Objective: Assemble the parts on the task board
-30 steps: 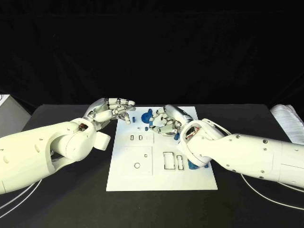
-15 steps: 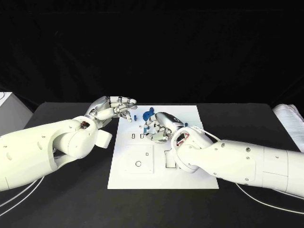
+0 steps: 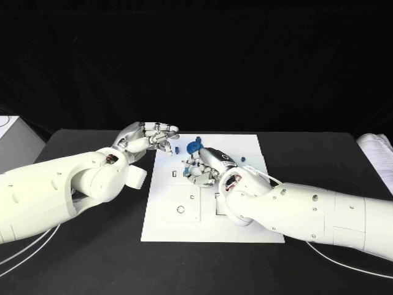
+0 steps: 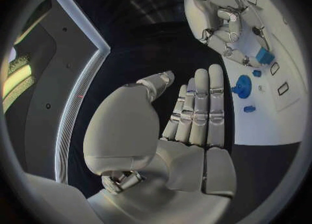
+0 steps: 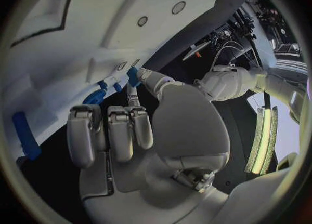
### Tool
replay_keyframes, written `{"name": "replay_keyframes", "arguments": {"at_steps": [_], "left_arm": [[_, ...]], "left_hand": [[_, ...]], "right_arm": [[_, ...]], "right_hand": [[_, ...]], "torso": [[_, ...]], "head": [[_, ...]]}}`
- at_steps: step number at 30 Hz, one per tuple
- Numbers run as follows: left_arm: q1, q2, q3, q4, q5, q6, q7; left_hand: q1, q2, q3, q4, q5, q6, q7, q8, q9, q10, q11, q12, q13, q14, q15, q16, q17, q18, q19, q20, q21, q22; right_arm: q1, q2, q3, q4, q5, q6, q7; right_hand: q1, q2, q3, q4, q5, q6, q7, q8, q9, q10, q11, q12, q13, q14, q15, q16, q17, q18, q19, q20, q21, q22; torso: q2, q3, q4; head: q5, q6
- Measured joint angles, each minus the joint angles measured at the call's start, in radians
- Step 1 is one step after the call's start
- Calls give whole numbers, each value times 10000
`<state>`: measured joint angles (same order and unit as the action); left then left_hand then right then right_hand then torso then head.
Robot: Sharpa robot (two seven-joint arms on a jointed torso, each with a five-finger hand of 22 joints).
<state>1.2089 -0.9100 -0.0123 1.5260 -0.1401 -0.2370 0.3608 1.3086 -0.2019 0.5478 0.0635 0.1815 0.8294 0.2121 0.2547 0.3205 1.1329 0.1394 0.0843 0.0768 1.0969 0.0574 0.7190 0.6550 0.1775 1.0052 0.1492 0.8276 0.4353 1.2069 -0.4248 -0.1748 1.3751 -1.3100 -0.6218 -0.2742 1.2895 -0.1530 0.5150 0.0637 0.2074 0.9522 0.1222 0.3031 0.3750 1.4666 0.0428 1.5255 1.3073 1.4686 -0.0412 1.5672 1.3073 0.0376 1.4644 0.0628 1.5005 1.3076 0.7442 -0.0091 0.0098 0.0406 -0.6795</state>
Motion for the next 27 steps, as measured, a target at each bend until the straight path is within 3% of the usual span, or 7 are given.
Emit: {"name": "replay_keyframes", "arguments": {"at_steps": [2, 27], "left_arm": [[0, 0, 0, 0, 1, 0, 0], [0, 17, 0, -9, 7, 3, -4]], "left_hand": [[0, 0, 0, 0, 0, 0, 0, 0, 0, 0, 0, 0, 0, 0, 0, 0, 0, 0, 0, 0, 0, 0], [0, 0, 0, 0, 0, 0, 0, 0, -3, 0, 0, 0, -2, 0, 0, 0, 0, 0, 2, -2, 0, 1]], "right_arm": [[-15, 13, -1, -65, -31, 9, -6], [-37, 122, -35, -443, -304, 474, -221]], "right_hand": [[-1, -1, 0, 0, 0, -2, 0, -15, 122, 0, 0, 0, 0, 0, 0, 0, 0, 0, 0, 0, -39, 0], [-91, -93, -2, -2, -6, -68, 4, 25, 131, 0, 0, 0, 0, -38, 38, 0, 6, 0, 0, 0, -39, 0]], "torso": [[0, 1, -6], [5, 12, -22]], "head": [[17, -10], [4, -97]]}}
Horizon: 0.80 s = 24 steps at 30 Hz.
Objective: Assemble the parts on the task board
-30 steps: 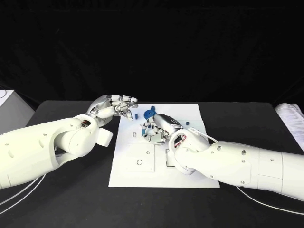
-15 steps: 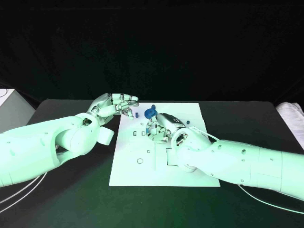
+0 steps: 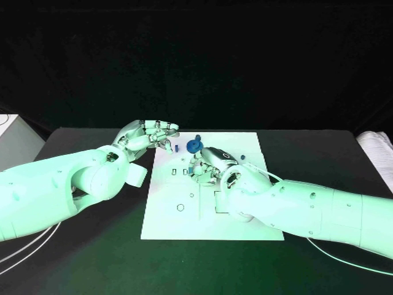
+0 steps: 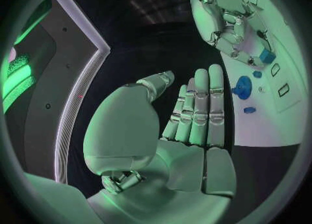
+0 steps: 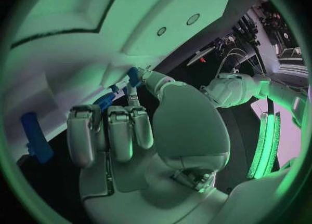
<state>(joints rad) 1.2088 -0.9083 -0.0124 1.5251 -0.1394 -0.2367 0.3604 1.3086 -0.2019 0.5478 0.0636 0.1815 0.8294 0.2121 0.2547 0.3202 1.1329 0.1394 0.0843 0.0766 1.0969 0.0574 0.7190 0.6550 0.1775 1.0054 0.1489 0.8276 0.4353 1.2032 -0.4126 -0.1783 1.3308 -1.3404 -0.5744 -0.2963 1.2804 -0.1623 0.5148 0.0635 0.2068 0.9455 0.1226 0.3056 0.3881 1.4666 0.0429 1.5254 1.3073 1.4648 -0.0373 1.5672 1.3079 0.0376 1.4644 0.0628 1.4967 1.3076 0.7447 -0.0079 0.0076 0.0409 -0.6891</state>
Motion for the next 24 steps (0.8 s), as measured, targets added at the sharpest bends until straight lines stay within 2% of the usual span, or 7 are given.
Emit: {"name": "replay_keyframes", "arguments": {"at_steps": [9, 13, 15, 18, 22, 24], "left_arm": [[0, -2, 0, 0, 0, 2, -1], [-1, -3, 0, -2, 0, 2, -2], [-1, -1, 0, -7, 1, 2, -2], [-1, 2, 0, -9, 1, 3, -2], [-1, 2, 0, -15, 1, 4, -3], [-1, 2, -1, -19, 2, 5, -3]], "left_hand": [[0, 0, 0, 0, 0, 0, 0, 0, 0, 0, 0, 0, -1, 0, 0, 0, 0, 0, 4, -4, 0, 0], [0, 0, 0, 0, 0, 0, 0, 0, -1, 0, 0, 0, -1, 0, 0, 0, 0, 0, 4, -4, 0, 0], [0, 0, 0, 0, 0, 0, 0, 0, -1, 0, 0, 0, -1, 0, 0, 0, 0, 0, 4, -4, 0, 0], [0, 0, 0, 0, 0, 0, 0, 0, -1, 0, 0, 0, -1, 0, 0, 0, 0, 0, 4, -4, 0, 0], [0, 0, 0, 0, 0, 0, 0, 0, -2, 0, 0, 0, -2, 0, 0, 0, 0, 0, 4, -5, 0, 0], [0, 0, 0, 0, 0, 0, 0, 0, -2, 0, 0, 0, -2, 0, 0, 0, 0, 0, 4, -5, 0, 0]], "right_arm": [[5, -22, -1, -11, -77, 70, -4], [5, -33, -7, -23, -104, 80, -5], [1, -40, -18, -34, -109, 94, -9], [-9, -48, -23, -39, -111, 117, -18], [-13, -51, -25, -41, -111, 132, -21], [-13, -58, -25, -45, -111, 132, -20]], "right_hand": [[-41, -41, 0, 0, 0, -63, 61, 1, -14, 0, 0, -38, 0, 35, 34, 0, 0, 0, 23, 24, 0, 5], [-149, -148, 0, 0, 2, -193, 116, 30, -37, -3, 4, -95, 8, -1, 71, 0, -1, 1, 33, 42, -42, 5], [-188, -187, 0, 0, 5, -288, 179, -42, -72, -16, 94, -130, 8, 37, 109, 0, -1, 1, -1, 75, -42, 4], [-196, -195, -29, 30, 5, -348, 191, -49, -102, -16, 94, -130, 8, 18, 129, 0, -2, 1, 22, 98, -42, 4], [-274, -273, -29, 30, -21, -616, 255, -216, -184, -2, 185, -210, 8, 19, 205, 0, -2, 1, -2, 147, -84, 3], [-327, -326, -46, 47, -70, -769, 337, -333, -248, -15, 204, -210, 8, 9, 224, 0, -2, 0, 18, 208, -85, 3]], "torso": [[1, -7, 6], [1, -6, 3], [1, -2, -1], [3, 1, -4], [5, 0, -4], [5, 2, -4]], "head": [[11, -28], [11, -25], [5, -16], [0, -13], [-5, -20], [-8, -23]]}}
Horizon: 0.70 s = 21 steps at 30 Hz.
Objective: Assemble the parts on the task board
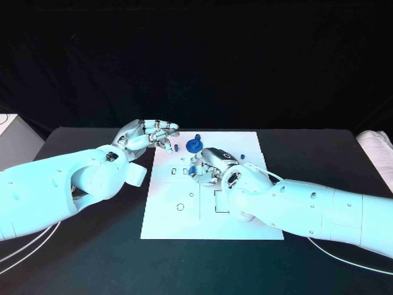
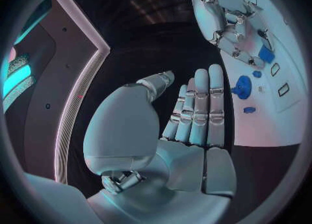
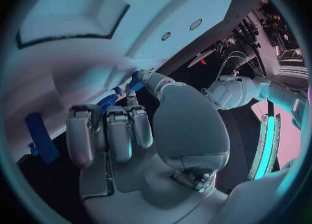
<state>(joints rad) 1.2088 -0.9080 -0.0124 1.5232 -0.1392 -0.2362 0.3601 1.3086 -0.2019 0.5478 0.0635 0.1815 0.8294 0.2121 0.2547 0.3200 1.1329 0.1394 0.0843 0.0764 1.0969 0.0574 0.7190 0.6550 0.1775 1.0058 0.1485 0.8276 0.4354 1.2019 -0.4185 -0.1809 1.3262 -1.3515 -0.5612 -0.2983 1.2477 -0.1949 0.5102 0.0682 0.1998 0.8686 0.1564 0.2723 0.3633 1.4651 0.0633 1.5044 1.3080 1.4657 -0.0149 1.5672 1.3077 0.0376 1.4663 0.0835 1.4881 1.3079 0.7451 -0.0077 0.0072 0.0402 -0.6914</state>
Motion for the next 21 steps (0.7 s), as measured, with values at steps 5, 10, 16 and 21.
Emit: {"name": "replay_keyframes", "arguments": {"at_steps": [5, 10, 16, 21], "left_arm": [[0, 2, 0, -22, 1, 7, -3], [0, 5, -1, -35, 2, 14, -5], [0, 14, -2, -44, 3, 28, -7], [0, 17, -2, -49, 3, 39, -8]], "left_hand": [[0, 0, 0, 0, 0, 0, 0, 0, 0, 0, 0, 0, 0, 0, 0, 0, 0, 0, 0, 0, 0, 0], [0, 0, 0, 0, 0, 0, 0, 0, 0, 0, 0, 0, -1, 0, 0, 0, 0, 0, 0, 0, 0, 0], [0, 0, 0, 0, 0, 0, 0, 0, 30, 0, 0, 0, 3, 0, 0, 0, 0, 0, 1, 0, 0, -5], [0, 0, 0, 0, 0, 0, 0, 0, 36, 0, 0, 0, 9, 0, 0, 0, 0, 0, 1, -1, 0, -9]], "right_arm": [[0, -16, -1, -15, 21, -11, 22], [0, -19, -1, -14, 37, -38, 49], [-1, -21, -2, 1, 39, -87, 72], [-1, -57, -2, 23, 21, -128, 81]], "right_hand": [[-121, -121, -121, 121, -280, -136, 65, -97, -77, 15, 85, 0, -1, 9, 79, 0, -1, 0, -2, 29, 0, -1], [-119, -119, -231, 148, -451, -139, 73, -128, -103, 15, 84, 0, -1, 9, 79, 0, -1, 0, -1, 100, 0, -1], [150, 150, -141, 67, -683, 544, -181, 303, 27, 7, 16, 56, -2, -5, 48, 0, -1, 0, -1, 100, 0, -3], [170, 170, -117, 92, -745, 593, -230, 372, 39, 16, -26, 56, -2, -7, -14, 0, -2, 0, 0, 22, 0, -3]], "torso": [[1, 2, 0], [3, 3, 0], [8, 3, 1], [8, 2, 3]], "head": [[-1, -10], [3, -15], [6, -18], [5, -19]]}}
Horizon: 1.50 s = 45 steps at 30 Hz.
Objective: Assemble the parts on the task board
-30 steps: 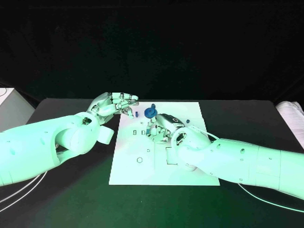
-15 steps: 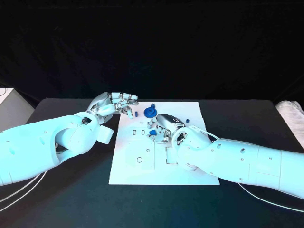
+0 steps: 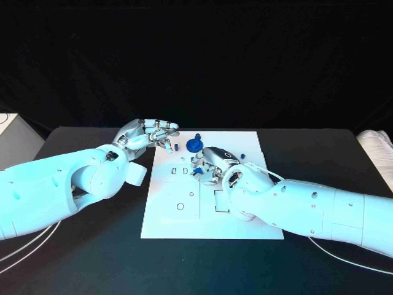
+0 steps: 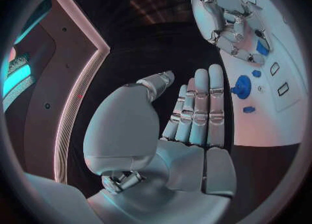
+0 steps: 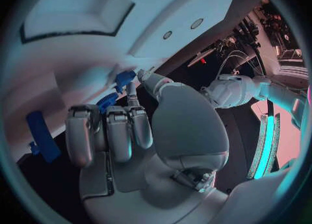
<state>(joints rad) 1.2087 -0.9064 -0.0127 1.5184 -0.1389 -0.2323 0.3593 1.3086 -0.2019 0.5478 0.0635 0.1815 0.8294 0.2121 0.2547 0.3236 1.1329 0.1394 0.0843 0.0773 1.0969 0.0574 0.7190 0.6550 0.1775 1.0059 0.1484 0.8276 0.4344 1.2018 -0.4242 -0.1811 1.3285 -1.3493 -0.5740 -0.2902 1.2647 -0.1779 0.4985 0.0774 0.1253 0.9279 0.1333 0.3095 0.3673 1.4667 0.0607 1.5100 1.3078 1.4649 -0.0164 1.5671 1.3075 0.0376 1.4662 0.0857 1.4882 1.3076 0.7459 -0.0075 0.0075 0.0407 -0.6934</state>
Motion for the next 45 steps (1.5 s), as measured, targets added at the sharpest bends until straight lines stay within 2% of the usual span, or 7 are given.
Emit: {"name": "replay_keyframes", "arguments": {"at_steps": [6, 12, 19, 24, 30, 37, 45], "left_arm": [[-1, 9, -2, -9, 0, 11, 0], [-1, 14, -6, -15, 0, 21, -1], [-1, 5, -12, -15, 0, 30, -1], [-2, 1, -15, -10, 0, 36, -1], [-3, 0, -21, -11, 0, 40, -2], [-4, 1, -28, -14, 1, 46, -5], [-4, 10, -31, -18, 2, 49, -7]], "left_hand": [[0, 0, 0, 0, 0, 0, 0, 0, 0, 0, 0, 0, -1, 0, 0, 0, 0, 0, 0, 0, 0, 0], [0, 0, 0, 0, 0, 0, 0, 0, -1, 0, 0, 0, -1, 0, 0, 0, 0, 0, 0, 0, 0, 0], [0, 0, 0, 0, 0, 0, 0, 0, -2, 0, 0, 0, -2, 0, 0, 0, 0, 0, 0, 0, 0, 0], [0, 0, 0, 0, 0, 0, 0, 0, -1, 0, 0, 0, -3, 0, 0, 0, 1, 0, 0, 0, 0, 1], [0, 0, 0, 0, 0, 0, 0, 0, 10, 0, 0, 0, -3, 0, 0, 0, 8, 0, 0, 0, 0, 1], [0, 0, 0, 0, 0, 0, 0, 0, 10, 0, 0, 0, -3, 0, 0, 0, 8, 0, 0, 0, 0, 1], [0, 0, 0, 0, 0, 0, 0, 0, 9, 0, 0, 0, -5, 0, 0, 0, 7, 0, 1, 0, 0, 1]], "right_arm": [[0, -176, 0, 242, -58, -86, 85], [51, -438, 4, 595, -197, -111, 224], [241, -801, 33, 891, -463, 49, 345], [392, -1035, 54, 1054, -758, 434, 378], [489, -1109, 72, 1079, -1203, 1037, 374], [529, -1052, 77, 975, -1558, 1620, 352], [549, -808, 77, 711, -1759, 1975, 349]], "right_hand": [[-164, -334, -224, 1, 140, -452, 163, -175, -114, 0, 0, 0, 0, 0, 0, 0, 0, 0, 0, 0, 0, -1], [-89, -409, -322, -40, 140, -549, 188, -259, -160, -39, 39, 0, -1, 37, 38, 0, -1, 0, 0, 1, 0, -1], [17, -514, -382, -100, 140, -580, 219, -271, -185, -2, 75, 0, -1, -1, 76, 0, -1, 0, 0, 1, 0, -2], [106, -598, -433, -151, 144, -613, 251, -311, -208, -2, 75, -4, -2, -1, 76, 0, -1, 0, 0, 1, 0, -3], [338, -587, -455, -237, 240, -687, 254, -394, -246, -2, 75, -39, -2, -1, 76, 0, -1, -1, -1, 2, 1, 4], [372, -552, -414, -278, 280, -687, 254, -399, -258, -2, 74, -39, -2, -1, 76, 0, -2, 0, -38, 40, 1, 5], [424, -499, -412, -280, 280, -686, 254, -413, -276, -2, 74, -39, -3, -1, 76, 0, -2, 0, -39, 40, 1, 4]], "torso": [[-5, 0, 0], [-7, 2, 2], [-8, 2, -2], [-4, 1, -11], [4, 2, -16], [15, 2, -2], [15, 1, 0]], "head": [[-1, 13], [-2, 26], [20, 34], [38, 8], [42, -27], [31, -67], [40, -94]]}}
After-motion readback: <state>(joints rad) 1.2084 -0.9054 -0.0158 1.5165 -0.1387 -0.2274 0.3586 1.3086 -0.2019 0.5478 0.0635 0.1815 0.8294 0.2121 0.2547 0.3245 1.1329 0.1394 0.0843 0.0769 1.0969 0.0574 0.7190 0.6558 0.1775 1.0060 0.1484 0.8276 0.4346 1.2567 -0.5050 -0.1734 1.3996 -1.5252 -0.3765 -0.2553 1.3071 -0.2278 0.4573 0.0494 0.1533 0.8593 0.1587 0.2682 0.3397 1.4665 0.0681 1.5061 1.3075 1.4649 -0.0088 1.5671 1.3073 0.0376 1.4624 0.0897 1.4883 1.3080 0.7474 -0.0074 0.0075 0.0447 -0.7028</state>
